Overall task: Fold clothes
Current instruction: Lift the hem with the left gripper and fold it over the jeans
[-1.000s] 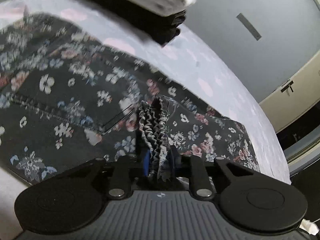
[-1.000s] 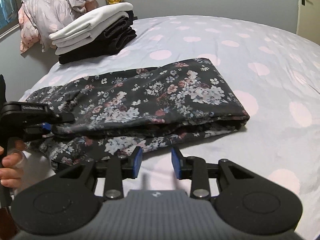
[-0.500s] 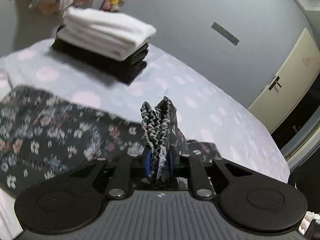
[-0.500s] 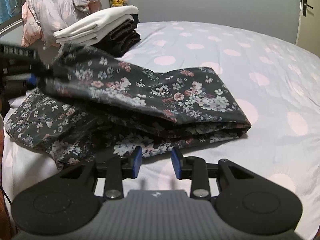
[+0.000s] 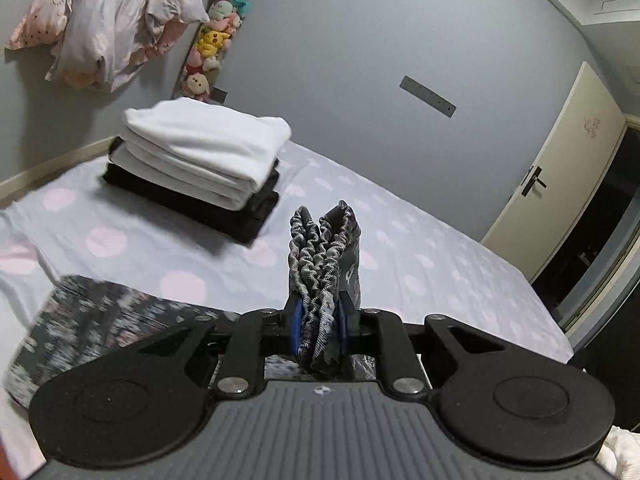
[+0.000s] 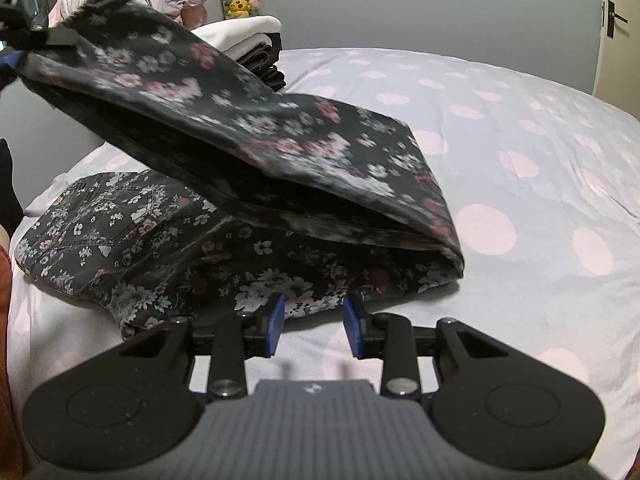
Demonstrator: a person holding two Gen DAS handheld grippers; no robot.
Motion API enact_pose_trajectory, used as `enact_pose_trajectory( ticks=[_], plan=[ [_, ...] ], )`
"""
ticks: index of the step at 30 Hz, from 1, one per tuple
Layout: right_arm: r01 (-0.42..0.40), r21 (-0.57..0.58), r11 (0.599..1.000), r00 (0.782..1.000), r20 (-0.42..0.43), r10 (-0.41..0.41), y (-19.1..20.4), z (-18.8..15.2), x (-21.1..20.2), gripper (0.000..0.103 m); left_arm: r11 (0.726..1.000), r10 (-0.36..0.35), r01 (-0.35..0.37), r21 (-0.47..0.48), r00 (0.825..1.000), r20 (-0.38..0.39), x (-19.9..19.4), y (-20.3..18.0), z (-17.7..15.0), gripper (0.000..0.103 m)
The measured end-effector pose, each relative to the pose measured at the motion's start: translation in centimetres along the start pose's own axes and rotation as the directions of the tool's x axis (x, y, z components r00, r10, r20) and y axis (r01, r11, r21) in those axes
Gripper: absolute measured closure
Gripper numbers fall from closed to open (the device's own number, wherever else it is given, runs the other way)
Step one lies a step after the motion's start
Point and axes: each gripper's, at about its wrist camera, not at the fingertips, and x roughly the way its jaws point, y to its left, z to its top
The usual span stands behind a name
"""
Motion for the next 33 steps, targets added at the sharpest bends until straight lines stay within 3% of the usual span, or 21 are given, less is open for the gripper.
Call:
enact_pose_trajectory(
  ticks=[6, 10, 14, 20, 23, 28, 30, 33],
  plan=[
    [0.003, 0.008, 1.0, 1.0, 0.0, -0.003, -0.4, -0.1, 0.0, 0.067, 0.996, 0.089, -0.09, -0.017, 0.994, -0.065, -0.4, 5.4, 2.3, 0.083],
    [0.007, 0.016, 1.0, 1.0, -0.006, -0.007, -0.8, -0.1, 0.3, 0.068, 0.982, 0.179, -0.186, -0.04, 0.974, -0.137, 1.1, 10.0, 2.2, 0.083],
    [0.015, 0.022, 1.0, 1.0, -0.014, -0.014, -1.3, -0.1, 0.6, 0.068, 0.948, 0.272, -0.299, -0.112, 0.939, -0.21, 3.4, 14.9, 0.5, 0.083],
    [0.031, 0.023, 0.999, 0.999, -0.03, -0.031, -1.6, -0.2, 1.2, 0.068, 0.869, 0.405, -0.465, -0.169, 0.864, -0.299, 6.7, 18.9, -3.4, 0.083],
    [0.044, 0.019, 0.999, 0.998, -0.035, -0.043, -1.9, 0.0, 1.4, 0.068, 0.842, 0.462, -0.515, -0.161, 0.842, -0.279, 7.3, 18.9, -5.5, 0.08],
    [0.068, 0.013, 0.998, 0.997, -0.04, -0.067, -2.4, 1.2, 1.9, 0.068, 0.806, 0.577, -0.592, -0.015, 0.79, -0.209, 8.2, 16.4, -6.6, 0.073],
    [0.076, 0.018, 0.997, 0.996, -0.038, -0.075, -2.6, 1.9, 2.1, 0.068, 0.794, 0.6, -0.607, 0.022, 0.778, -0.187, 8.4, 15.8, -6.6, 0.071],
    [0.08, 0.067, 0.995, 0.997, -0.026, -0.078, -3.3, 3.1, 2.1, 0.068, 0.788, 0.612, -0.616, 0.029, 0.775, -0.157, 8.3, 15.5, -6.6, 0.068]
  ],
)
